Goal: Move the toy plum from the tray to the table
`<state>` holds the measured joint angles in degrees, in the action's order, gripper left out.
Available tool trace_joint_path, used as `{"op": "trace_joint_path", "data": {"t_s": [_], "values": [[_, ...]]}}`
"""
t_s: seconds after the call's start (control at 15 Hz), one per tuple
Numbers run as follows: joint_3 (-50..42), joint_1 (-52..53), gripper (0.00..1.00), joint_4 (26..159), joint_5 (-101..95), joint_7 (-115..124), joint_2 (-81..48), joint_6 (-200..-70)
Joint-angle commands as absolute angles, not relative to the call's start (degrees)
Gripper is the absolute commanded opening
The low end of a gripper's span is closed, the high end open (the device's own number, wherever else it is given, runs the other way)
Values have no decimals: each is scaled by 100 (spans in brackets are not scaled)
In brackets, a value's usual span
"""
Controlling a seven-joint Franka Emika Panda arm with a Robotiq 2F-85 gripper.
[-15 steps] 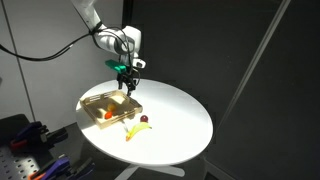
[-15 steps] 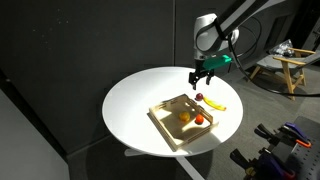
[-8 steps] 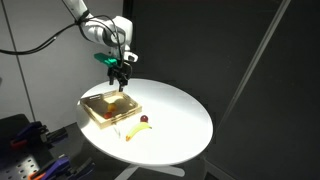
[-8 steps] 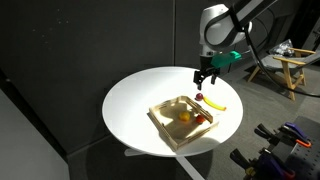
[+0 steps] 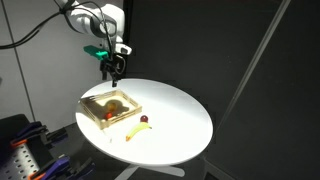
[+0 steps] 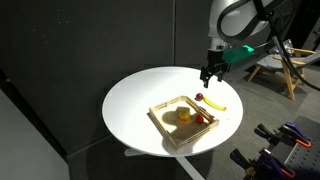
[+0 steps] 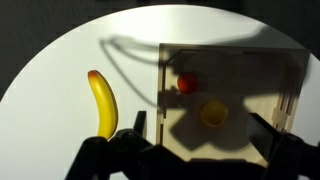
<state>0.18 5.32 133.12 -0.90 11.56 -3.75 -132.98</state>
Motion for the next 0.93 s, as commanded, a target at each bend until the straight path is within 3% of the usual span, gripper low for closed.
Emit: {"op": "trace_joint_path", "data": {"t_s": [0.0, 0.87], "values": [[130, 461, 100, 13747, -122, 1099, 223, -13297], [267, 431, 100, 14170, -69, 1138, 828, -13288]]}}
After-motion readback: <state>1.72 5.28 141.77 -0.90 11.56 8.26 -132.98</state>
